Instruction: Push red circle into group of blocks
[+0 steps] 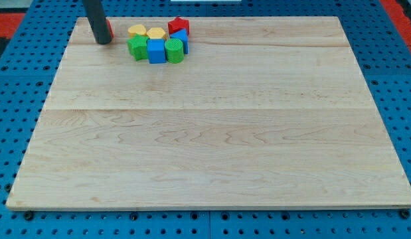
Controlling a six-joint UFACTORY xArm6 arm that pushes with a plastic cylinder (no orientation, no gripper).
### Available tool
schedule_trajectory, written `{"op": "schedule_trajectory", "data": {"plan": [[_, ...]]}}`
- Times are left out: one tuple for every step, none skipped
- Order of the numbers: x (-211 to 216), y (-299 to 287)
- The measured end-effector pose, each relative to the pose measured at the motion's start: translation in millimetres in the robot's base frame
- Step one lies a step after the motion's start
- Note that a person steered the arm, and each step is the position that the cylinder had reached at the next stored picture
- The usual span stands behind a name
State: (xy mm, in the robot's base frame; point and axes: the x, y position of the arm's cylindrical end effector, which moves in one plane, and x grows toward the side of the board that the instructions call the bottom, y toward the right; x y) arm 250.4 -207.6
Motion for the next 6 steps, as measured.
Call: {"op": "schedule_trajectory", "data": {"plan": [[0,-37],[-9,-75],[-38,-43],[-50,0],[-49,47],[-48,69]]}}
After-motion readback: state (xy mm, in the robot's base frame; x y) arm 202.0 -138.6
